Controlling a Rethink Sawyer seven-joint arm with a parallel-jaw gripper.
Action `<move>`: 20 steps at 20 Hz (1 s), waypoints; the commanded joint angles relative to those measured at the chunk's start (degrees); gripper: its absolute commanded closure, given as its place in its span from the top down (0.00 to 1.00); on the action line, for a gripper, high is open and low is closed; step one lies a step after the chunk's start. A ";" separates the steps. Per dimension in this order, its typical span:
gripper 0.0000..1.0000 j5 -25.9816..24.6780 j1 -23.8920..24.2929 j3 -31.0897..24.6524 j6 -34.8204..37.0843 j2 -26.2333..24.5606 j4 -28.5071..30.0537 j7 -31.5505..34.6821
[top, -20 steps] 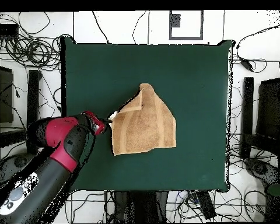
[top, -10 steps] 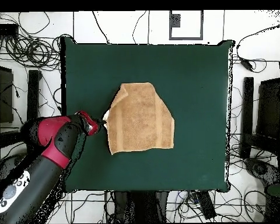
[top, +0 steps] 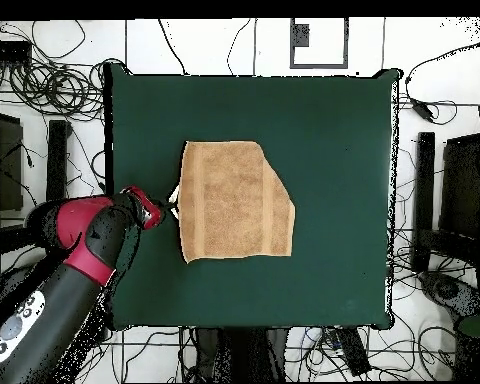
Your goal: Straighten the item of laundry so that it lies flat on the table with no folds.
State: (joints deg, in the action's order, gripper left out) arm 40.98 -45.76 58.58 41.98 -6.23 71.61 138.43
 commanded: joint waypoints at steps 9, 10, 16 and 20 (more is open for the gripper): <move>1.00 0.35 -1.30 -7.70 -0.34 1.21 -0.22 14.19; 1.00 0.24 -1.38 -7.42 -0.01 1.08 -0.26 14.42; 1.00 0.83 -0.63 -9.89 -2.57 3.40 1.94 12.73; 1.00 -1.43 2.01 -10.81 -1.83 11.21 7.54 5.63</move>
State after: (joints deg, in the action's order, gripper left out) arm 40.87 -45.47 57.23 41.99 -1.50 72.37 138.46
